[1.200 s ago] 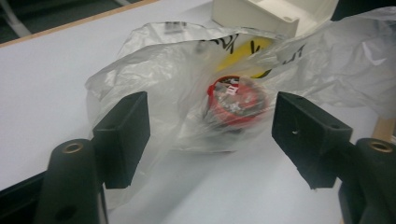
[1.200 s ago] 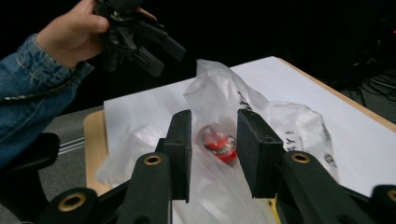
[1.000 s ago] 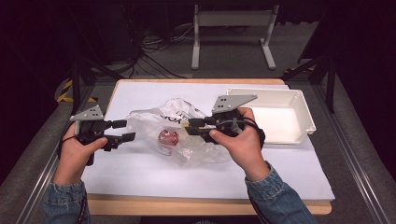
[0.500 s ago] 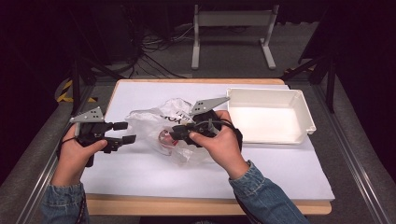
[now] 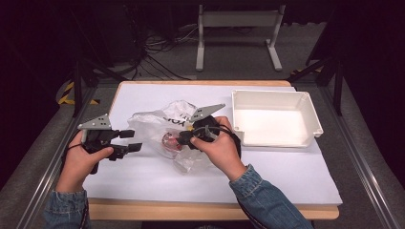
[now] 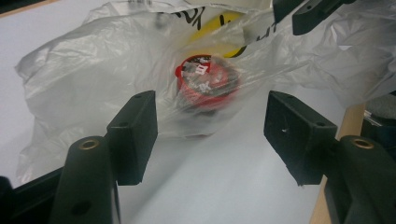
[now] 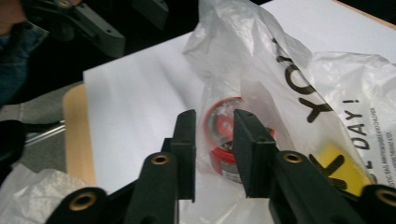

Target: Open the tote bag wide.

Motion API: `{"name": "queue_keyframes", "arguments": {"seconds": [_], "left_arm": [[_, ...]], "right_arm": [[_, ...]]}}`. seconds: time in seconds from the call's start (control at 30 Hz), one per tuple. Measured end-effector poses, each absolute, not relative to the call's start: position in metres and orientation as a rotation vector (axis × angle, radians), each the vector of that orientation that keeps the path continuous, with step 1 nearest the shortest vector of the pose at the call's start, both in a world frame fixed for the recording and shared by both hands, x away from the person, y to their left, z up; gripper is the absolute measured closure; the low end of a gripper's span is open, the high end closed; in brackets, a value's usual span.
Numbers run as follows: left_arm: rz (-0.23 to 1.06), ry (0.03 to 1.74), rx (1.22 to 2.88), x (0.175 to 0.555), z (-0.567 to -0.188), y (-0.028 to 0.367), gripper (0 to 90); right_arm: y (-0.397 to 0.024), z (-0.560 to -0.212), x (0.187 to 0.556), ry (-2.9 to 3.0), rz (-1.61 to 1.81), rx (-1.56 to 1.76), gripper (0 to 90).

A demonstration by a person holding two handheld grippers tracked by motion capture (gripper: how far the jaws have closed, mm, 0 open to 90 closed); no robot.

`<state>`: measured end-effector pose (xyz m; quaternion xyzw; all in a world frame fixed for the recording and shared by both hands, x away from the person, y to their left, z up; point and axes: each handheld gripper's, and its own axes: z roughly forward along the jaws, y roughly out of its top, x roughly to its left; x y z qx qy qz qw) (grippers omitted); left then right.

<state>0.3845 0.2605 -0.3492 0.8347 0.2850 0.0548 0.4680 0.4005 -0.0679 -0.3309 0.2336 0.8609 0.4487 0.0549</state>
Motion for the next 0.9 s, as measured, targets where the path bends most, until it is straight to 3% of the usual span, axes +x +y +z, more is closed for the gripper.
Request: {"name": "queue_keyframes", "arguments": {"seconds": [0.07, 0.33, 0.57, 0.9], "left_arm": [[0.134, 0.695, 2.057, 0.385, -0.351, 0.259, 35.7], [0.112, 0.690, 2.069, 0.385, -0.357, 0.256, 35.3], [0.104, 0.684, 2.080, 0.386, -0.359, 0.253, 34.7], [0.097, 0.667, 2.097, 0.387, -0.362, 0.249, 34.0]], "right_arm": [[-0.067, -0.335, 0.403, 2.595, 1.335, 0.716, 65.1], [-0.067, -0.353, 0.418, 2.581, 1.249, 0.729, 63.1], [-0.071, -0.372, 0.431, 2.539, 1.133, 0.768, 67.1], [-0.081, -0.403, 0.448, 2.527, 1.035, 0.865, 65.3]]}}
